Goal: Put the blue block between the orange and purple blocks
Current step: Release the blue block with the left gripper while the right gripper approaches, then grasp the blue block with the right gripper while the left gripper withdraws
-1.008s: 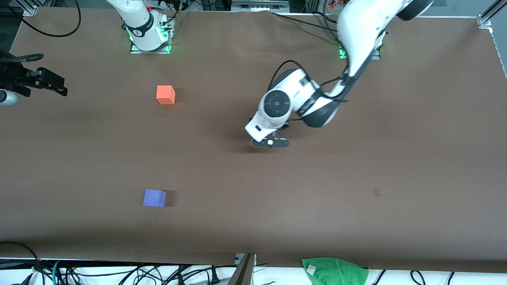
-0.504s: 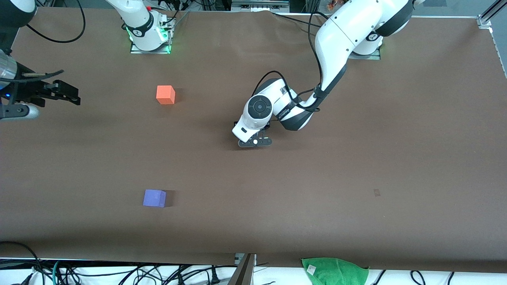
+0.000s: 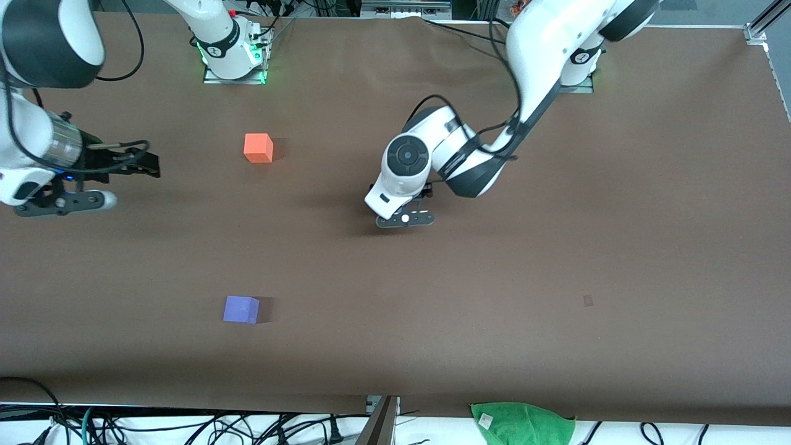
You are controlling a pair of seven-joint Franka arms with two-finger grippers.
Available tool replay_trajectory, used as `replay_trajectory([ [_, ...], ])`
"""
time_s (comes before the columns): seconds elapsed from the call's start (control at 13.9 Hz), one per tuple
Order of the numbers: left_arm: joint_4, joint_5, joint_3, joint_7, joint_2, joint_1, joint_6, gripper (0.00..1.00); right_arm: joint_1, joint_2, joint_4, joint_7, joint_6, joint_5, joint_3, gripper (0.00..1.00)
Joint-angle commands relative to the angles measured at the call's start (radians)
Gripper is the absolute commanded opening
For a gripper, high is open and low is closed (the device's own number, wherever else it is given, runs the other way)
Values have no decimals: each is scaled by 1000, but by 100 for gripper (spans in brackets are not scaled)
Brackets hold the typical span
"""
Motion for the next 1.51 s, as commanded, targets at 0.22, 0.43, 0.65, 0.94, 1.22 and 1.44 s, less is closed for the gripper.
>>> replay_trajectory([
  [0.22,-34,13,-3,301,-308,274,-336,100,90,67,0,102,42,122,-3,100],
  [0.43,-32,8,-3,499,-380,435,-392,100,181,104,-3,197,104,124,-3,100],
  [0.65,-44,-4,7,756,-440,561,-401,100,303,147,-3,333,186,118,-4,100],
  [0.94,-229,-84,274,850,-642,476,-320,100,422,195,-3,453,275,109,-4,100],
  [1.22,-386,-95,329,964,-757,443,-197,100,516,256,-3,547,382,106,-4,100],
  [1.44,-367,-93,328,970,-730,454,-206,100,582,304,-3,611,466,86,-6,100],
])
